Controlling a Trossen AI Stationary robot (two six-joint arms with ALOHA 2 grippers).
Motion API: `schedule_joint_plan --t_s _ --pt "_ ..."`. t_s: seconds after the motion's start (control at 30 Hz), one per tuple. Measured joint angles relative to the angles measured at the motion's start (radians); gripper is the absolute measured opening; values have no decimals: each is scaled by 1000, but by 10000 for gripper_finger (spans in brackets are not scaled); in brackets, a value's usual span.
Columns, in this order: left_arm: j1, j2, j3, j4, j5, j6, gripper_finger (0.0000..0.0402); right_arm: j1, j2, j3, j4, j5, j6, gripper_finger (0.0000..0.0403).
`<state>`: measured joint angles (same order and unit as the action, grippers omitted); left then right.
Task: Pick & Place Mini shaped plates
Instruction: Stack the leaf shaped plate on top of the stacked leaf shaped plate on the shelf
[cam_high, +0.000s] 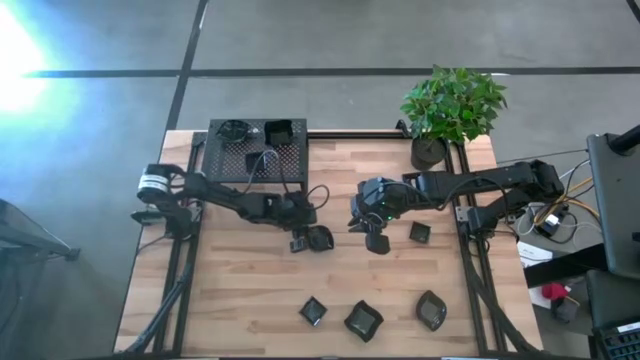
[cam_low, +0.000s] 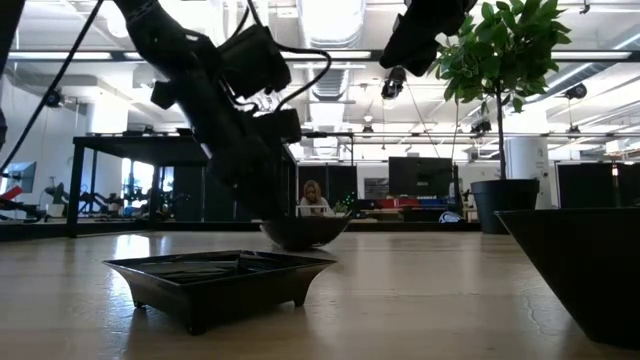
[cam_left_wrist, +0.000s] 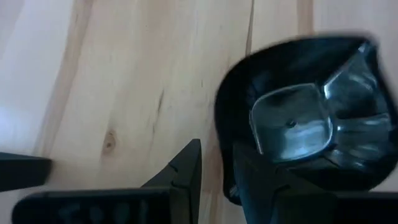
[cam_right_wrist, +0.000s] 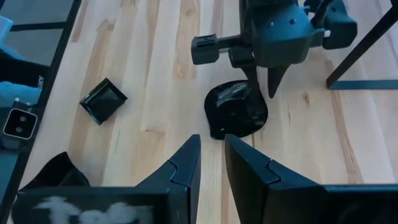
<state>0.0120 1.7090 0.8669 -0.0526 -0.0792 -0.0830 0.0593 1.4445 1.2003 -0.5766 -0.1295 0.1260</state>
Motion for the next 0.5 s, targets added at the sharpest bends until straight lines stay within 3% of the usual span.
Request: schedule_joint_plan --t_s 0.5 --pt "0 9 -2 12 75 -72 85 0 0 0 -2 0 -6 68"
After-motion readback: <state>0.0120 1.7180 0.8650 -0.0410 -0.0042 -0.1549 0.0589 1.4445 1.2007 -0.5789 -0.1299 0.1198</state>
